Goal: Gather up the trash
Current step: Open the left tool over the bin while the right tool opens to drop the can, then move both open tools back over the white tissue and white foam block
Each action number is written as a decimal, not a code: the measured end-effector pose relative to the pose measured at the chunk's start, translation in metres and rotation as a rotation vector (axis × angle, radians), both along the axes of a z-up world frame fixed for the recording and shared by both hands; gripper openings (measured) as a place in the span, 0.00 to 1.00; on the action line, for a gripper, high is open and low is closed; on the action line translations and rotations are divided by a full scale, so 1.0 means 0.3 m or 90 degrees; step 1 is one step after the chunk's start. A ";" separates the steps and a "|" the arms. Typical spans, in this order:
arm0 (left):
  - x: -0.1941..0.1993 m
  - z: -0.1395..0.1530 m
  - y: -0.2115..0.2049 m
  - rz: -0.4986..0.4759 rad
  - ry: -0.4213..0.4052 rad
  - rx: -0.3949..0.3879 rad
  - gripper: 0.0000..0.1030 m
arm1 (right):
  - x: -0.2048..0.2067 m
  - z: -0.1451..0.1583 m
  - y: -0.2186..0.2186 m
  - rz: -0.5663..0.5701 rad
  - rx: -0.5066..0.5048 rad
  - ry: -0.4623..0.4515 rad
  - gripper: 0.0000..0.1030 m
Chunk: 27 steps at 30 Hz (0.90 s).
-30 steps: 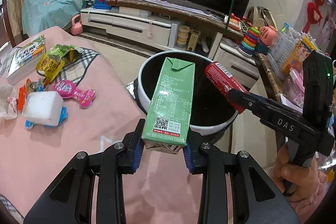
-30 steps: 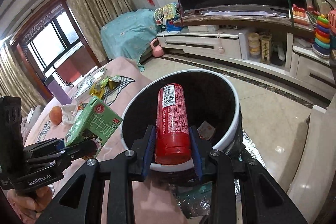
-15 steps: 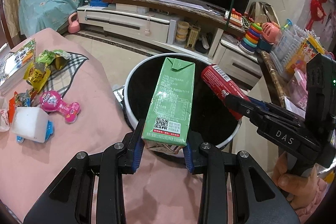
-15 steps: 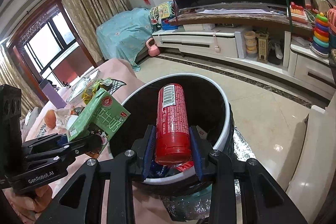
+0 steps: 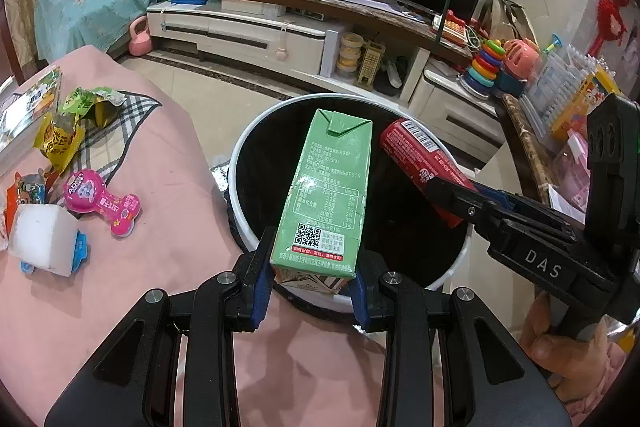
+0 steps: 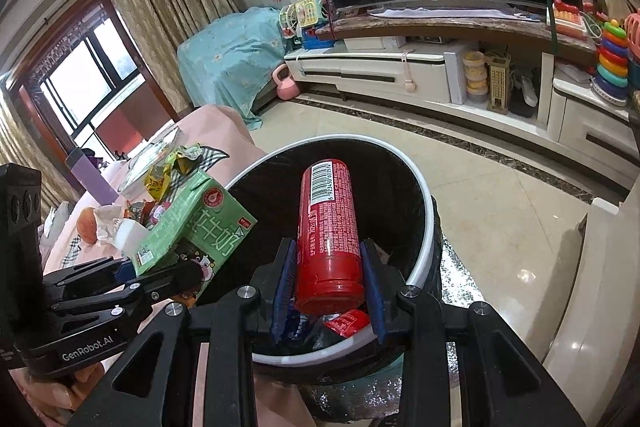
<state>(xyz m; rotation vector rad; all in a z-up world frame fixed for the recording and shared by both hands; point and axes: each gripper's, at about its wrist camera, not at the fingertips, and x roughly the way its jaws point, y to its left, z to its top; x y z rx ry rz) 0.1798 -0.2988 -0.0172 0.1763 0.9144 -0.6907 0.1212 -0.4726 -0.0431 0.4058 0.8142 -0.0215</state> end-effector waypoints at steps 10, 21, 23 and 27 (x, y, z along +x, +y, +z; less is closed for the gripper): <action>-0.015 0.021 0.039 0.002 -0.005 -0.034 0.56 | 0.023 -0.011 -0.001 0.005 0.004 0.009 0.38; -0.043 -0.012 0.259 0.078 0.007 -0.057 0.64 | -0.026 0.030 0.048 0.015 0.044 -0.032 0.89; -0.048 -0.024 0.308 0.097 0.011 -0.058 0.64 | -0.032 0.037 0.076 0.021 0.051 -0.039 0.92; -0.057 -0.052 0.431 0.142 0.022 -0.061 0.65 | -0.035 0.046 0.151 0.043 0.052 -0.045 0.93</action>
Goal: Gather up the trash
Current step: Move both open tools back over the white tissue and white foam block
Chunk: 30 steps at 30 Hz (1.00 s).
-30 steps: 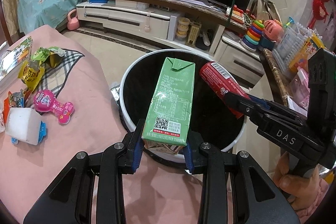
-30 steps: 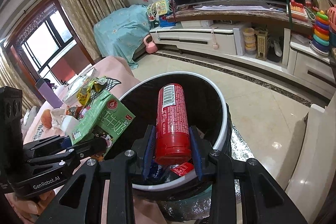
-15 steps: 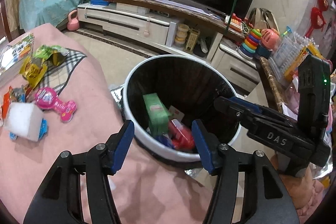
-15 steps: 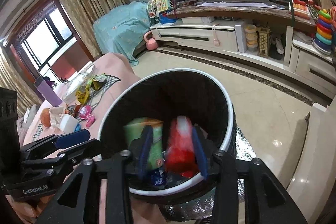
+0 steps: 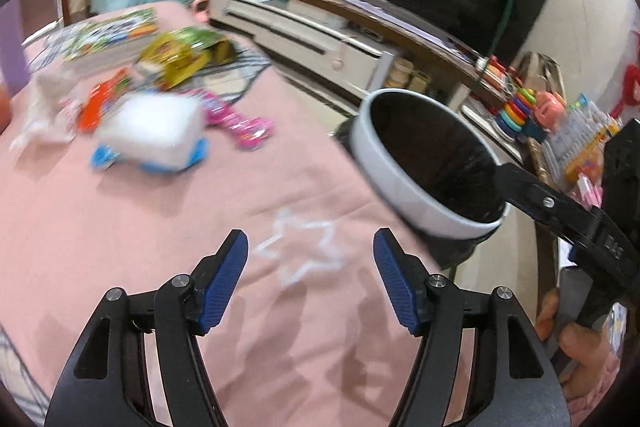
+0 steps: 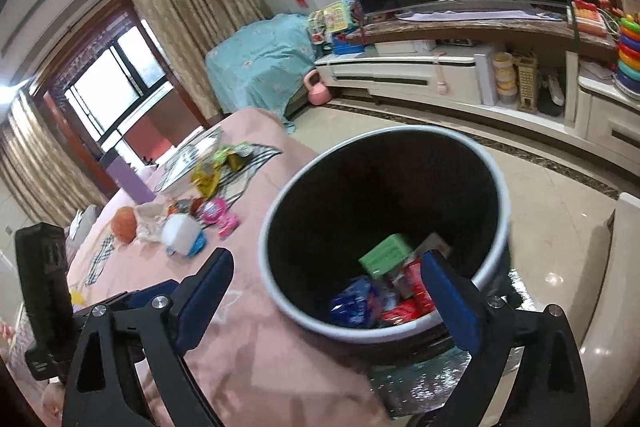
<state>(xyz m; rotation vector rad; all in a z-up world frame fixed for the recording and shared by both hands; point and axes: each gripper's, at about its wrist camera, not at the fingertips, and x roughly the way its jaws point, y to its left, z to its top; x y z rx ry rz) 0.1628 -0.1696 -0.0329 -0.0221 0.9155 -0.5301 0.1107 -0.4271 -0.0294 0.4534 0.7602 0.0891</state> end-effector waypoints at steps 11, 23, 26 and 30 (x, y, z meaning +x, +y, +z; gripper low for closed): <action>-0.016 -0.038 0.258 0.100 0.016 -0.013 0.66 | 0.011 0.003 0.242 0.088 -0.009 -0.012 0.96; -0.005 -0.083 0.463 0.172 0.033 -0.025 0.67 | 0.027 -0.035 0.411 0.141 -0.034 0.001 0.96; 0.004 -0.085 0.497 0.186 0.034 -0.028 0.67 | 0.043 -0.045 0.455 0.161 -0.056 0.001 0.96; 0.029 -0.085 0.541 0.204 0.036 -0.029 0.68 | 0.059 -0.054 0.510 0.189 -0.084 -0.003 0.96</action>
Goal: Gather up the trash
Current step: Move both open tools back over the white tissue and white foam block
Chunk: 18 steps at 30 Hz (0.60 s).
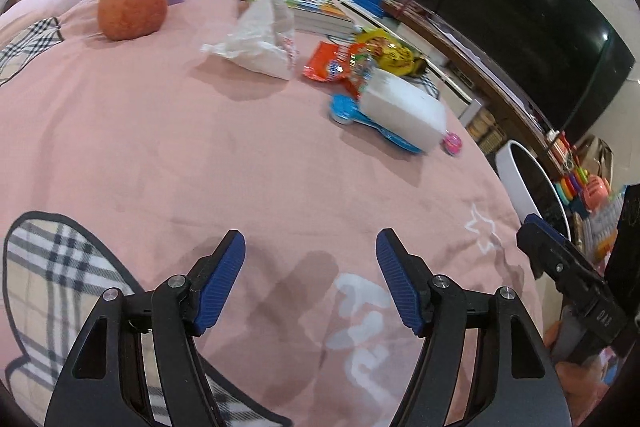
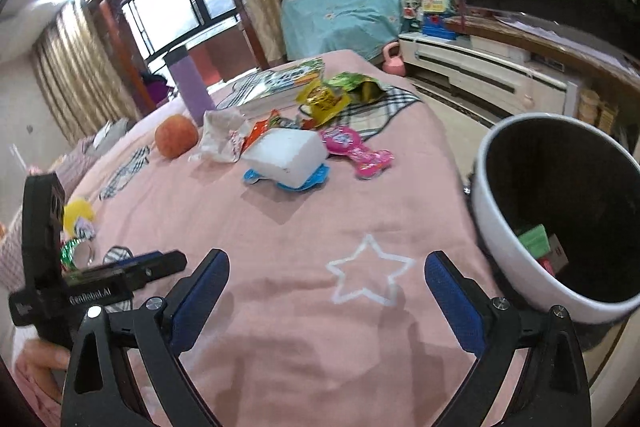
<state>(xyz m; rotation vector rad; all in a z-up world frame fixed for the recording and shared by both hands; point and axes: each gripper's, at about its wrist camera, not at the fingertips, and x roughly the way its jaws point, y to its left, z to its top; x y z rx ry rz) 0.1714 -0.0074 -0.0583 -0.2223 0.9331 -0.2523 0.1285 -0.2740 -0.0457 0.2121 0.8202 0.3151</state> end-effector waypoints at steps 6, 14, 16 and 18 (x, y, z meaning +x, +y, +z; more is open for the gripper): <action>0.044 0.001 0.035 0.014 0.001 0.005 0.68 | 0.045 -0.003 0.051 0.027 -0.018 -0.015 0.96; 0.141 0.026 0.050 0.018 -0.009 0.019 0.71 | 0.131 0.000 0.098 0.063 -0.025 -0.019 0.96; 0.171 0.036 0.045 0.018 -0.014 0.026 0.72 | 0.152 -0.001 0.105 0.079 -0.020 -0.019 0.96; 0.194 0.044 0.043 0.020 -0.017 0.030 0.72 | 0.174 0.000 0.112 0.082 -0.028 -0.023 0.96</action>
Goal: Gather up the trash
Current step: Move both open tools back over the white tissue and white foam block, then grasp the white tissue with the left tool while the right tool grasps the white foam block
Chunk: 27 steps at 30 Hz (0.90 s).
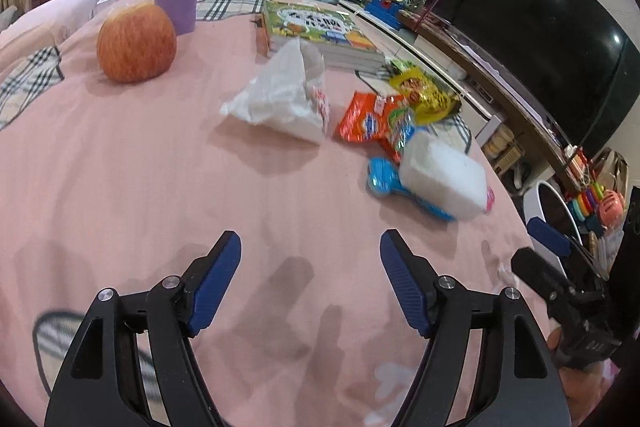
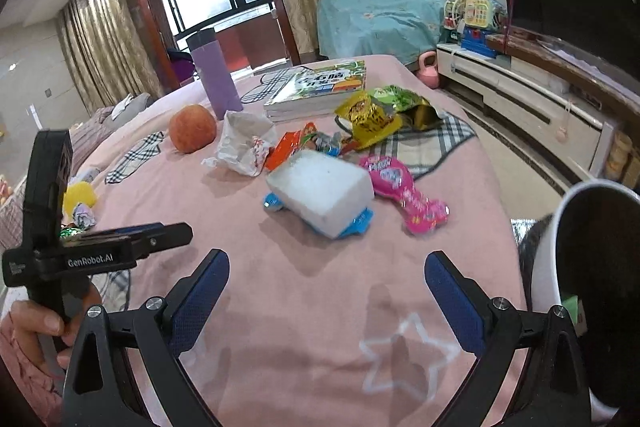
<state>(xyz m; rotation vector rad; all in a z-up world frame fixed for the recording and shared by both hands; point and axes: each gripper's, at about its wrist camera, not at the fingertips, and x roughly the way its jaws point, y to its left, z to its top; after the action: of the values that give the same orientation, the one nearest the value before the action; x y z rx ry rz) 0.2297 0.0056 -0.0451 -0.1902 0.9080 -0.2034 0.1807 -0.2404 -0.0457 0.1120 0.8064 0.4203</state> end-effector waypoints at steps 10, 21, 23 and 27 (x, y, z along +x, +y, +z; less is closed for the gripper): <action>0.183 0.036 -0.015 0.016 -0.018 0.025 0.73 | 0.125 -0.017 0.046 0.046 -0.014 0.012 0.96; 0.301 -0.020 -0.005 0.055 -0.008 0.067 0.52 | 0.211 -0.051 0.083 0.078 -0.023 0.022 0.96; 0.313 -0.038 -0.005 0.047 0.006 0.065 0.35 | 0.221 -0.062 0.089 0.079 -0.028 0.025 0.95; 0.302 -0.058 -0.003 0.038 0.009 0.068 0.10 | 0.222 -0.079 0.103 0.081 -0.038 0.032 0.79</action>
<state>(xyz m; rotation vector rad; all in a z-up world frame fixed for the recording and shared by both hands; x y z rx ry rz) 0.3202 0.0048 -0.0627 -0.1189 0.9239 -0.0983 0.2474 -0.2095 -0.0693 0.0156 0.8782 0.5139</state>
